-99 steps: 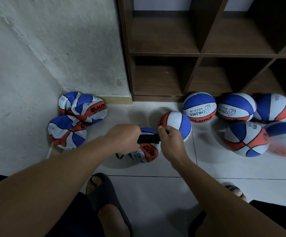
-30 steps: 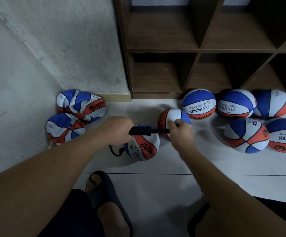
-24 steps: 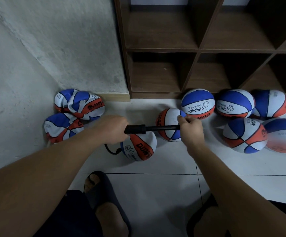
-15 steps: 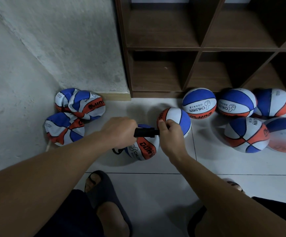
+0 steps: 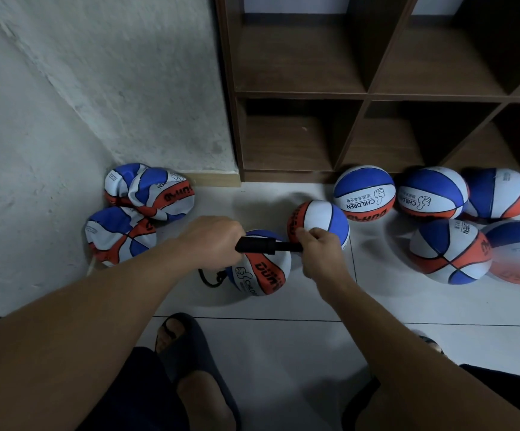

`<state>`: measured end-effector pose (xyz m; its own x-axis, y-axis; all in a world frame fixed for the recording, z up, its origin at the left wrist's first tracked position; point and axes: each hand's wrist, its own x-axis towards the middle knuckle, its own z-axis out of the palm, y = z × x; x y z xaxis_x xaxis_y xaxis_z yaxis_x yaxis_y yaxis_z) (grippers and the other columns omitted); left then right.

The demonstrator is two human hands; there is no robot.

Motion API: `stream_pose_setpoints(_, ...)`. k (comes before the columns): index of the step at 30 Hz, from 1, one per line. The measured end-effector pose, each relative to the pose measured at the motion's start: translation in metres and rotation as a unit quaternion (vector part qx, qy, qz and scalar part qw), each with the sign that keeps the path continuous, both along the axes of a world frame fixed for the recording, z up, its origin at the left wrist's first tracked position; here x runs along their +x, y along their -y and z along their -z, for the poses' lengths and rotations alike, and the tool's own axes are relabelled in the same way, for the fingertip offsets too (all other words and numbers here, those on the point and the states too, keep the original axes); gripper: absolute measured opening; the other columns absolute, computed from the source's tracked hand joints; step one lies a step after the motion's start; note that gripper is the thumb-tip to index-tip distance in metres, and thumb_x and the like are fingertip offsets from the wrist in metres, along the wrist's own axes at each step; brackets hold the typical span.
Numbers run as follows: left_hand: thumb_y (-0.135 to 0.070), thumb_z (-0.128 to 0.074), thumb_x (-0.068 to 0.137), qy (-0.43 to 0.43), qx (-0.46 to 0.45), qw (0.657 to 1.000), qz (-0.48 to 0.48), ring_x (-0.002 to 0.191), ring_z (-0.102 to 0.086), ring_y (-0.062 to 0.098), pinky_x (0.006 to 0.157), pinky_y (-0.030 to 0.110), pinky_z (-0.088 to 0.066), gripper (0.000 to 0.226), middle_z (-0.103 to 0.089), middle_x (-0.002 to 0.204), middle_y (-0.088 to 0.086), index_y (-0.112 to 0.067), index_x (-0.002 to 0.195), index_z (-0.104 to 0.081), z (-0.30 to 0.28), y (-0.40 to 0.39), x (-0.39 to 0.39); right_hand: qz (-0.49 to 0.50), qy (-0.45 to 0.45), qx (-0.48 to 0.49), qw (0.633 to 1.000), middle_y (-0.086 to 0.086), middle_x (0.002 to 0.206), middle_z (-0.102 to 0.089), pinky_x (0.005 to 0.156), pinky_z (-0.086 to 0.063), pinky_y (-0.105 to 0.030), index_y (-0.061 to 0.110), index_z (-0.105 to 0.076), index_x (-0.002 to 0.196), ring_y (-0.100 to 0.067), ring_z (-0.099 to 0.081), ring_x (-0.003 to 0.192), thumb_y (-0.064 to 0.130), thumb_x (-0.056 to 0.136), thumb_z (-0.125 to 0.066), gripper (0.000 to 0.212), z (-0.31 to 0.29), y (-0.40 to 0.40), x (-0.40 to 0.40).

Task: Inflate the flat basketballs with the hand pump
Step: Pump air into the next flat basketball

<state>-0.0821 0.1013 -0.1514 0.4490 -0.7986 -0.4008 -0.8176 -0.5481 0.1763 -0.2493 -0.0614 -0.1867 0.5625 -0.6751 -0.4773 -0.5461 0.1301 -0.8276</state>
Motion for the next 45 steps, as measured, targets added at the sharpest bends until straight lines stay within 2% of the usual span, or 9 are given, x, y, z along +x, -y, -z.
stream_pose_setpoints(7, -0.031, -0.066, 0.09, 0.057, 0.012, 0.998, -0.007, 0.054, -0.061, 0.019, 0.052, 0.035, -0.05, 0.027, -0.062, 0.063, -0.001, -0.021, 0.065, -0.06, -0.002, -0.005, 0.011, 0.086, -0.024, -0.019, 0.996, -0.008, 0.069, -0.042, 0.059, -0.038, -0.038, -0.002, -0.063, 0.11, -0.022, -0.041, 0.057, 0.029, 0.104, -0.059, 0.032, -0.001, 0.037, -0.008)
stream_pose_setpoints(12, -0.026, -0.067, 0.09, 0.071, 0.014, 0.997, 0.007, 0.055, -0.058, 0.018, 0.048, 0.029, -0.036, 0.032, -0.058, 0.064, -0.003, -0.025, 0.063, -0.05, -0.01, 0.008, -0.008, 0.029, -0.002, -0.058, 0.998, -0.001, 0.064, -0.046, 0.059, -0.037, -0.034, 0.01, -0.053, 0.077, -0.019, -0.042, 0.06, 0.029, 0.107, -0.052, 0.035, -0.005, -0.007, -0.001)
stream_pose_setpoints(19, -0.028, -0.068, 0.09, 0.035, 0.014, 0.999, 0.003, 0.059, -0.063, 0.019, 0.049, 0.029, -0.038, 0.023, -0.062, 0.065, -0.003, -0.023, 0.07, -0.06, -0.001, 0.006, -0.018, -0.038, 0.022, -0.052, 0.998, 0.0, 0.068, -0.054, 0.058, -0.043, -0.032, 0.006, -0.062, 0.093, -0.011, -0.048, 0.061, 0.038, 0.112, -0.05, 0.039, -0.009, -0.033, 0.005)
stream_pose_setpoints(23, -0.024, -0.067, 0.088, 0.024, 0.006, 1.0, 0.014, 0.056, -0.062, 0.021, 0.049, 0.03, -0.043, 0.024, -0.061, 0.062, -0.001, -0.023, 0.067, -0.058, 0.004, 0.008, -0.02, -0.037, 0.022, -0.051, 0.998, 0.002, 0.065, -0.049, 0.056, -0.04, -0.032, 0.01, -0.057, 0.085, -0.012, -0.045, 0.059, 0.036, 0.11, -0.051, 0.037, -0.003, -0.032, 0.003)
stream_pose_setpoints(28, -0.022, -0.066, 0.087, 0.012, 0.0, 1.0, 0.014, 0.052, -0.056, 0.018, 0.048, 0.029, -0.034, 0.027, -0.058, 0.06, -0.003, -0.023, 0.064, -0.054, 0.006, 0.006, -0.017, -0.056, 0.011, -0.079, 0.995, 0.004, 0.06, -0.053, 0.053, -0.04, -0.028, 0.008, -0.062, 0.085, -0.008, -0.046, 0.053, 0.035, 0.109, -0.054, 0.038, 0.0, -0.023, 0.001)
stream_pose_setpoints(34, -0.025, -0.067, 0.088, 0.029, 0.002, 0.999, -0.021, 0.058, -0.062, 0.019, 0.049, 0.029, -0.035, 0.025, -0.062, 0.064, -0.003, -0.025, 0.066, -0.055, 0.006, -0.003, -0.001, 0.019, -0.039, -0.086, 0.995, 0.001, 0.058, -0.045, 0.057, -0.035, -0.033, 0.01, -0.05, 0.073, -0.018, -0.041, 0.055, 0.032, 0.104, -0.06, 0.039, 0.002, 0.031, -0.011)
stream_pose_setpoints(38, -0.022, -0.067, 0.09, 0.045, 0.014, 0.998, -0.031, 0.055, -0.059, 0.018, 0.048, 0.028, -0.034, 0.031, -0.06, 0.063, -0.002, -0.025, 0.063, -0.052, 0.004, -0.003, -0.001, 0.077, -0.035, -0.074, 0.994, -0.008, 0.068, -0.049, 0.06, -0.038, -0.038, 0.0, -0.055, 0.082, -0.023, -0.045, 0.061, 0.031, 0.104, -0.058, 0.038, 0.007, 0.037, -0.014)
stream_pose_setpoints(41, -0.024, -0.066, 0.093, 0.05, 0.018, 0.998, -0.017, 0.053, -0.054, 0.016, 0.047, 0.028, -0.03, 0.034, -0.057, 0.062, -0.004, -0.025, 0.063, -0.049, 0.0, 0.003, -0.009, 0.067, -0.021, -0.095, 0.993, -0.002, 0.063, -0.048, 0.058, -0.038, -0.036, 0.009, -0.049, 0.075, -0.021, -0.045, 0.061, 0.028, 0.106, -0.053, 0.037, 0.004, 0.007, -0.006)
stream_pose_setpoints(45, -0.025, -0.067, 0.091, 0.045, 0.018, 0.999, -0.011, 0.054, -0.059, 0.018, 0.047, 0.03, -0.036, 0.026, -0.06, 0.062, -0.003, -0.023, 0.067, -0.057, 0.005, 0.004, -0.013, 0.017, 0.009, -0.114, 0.993, -0.003, 0.07, -0.059, 0.057, -0.04, -0.032, 0.008, -0.058, 0.084, -0.016, -0.05, 0.062, 0.031, 0.111, -0.049, 0.036, -0.001, -0.027, -0.002)
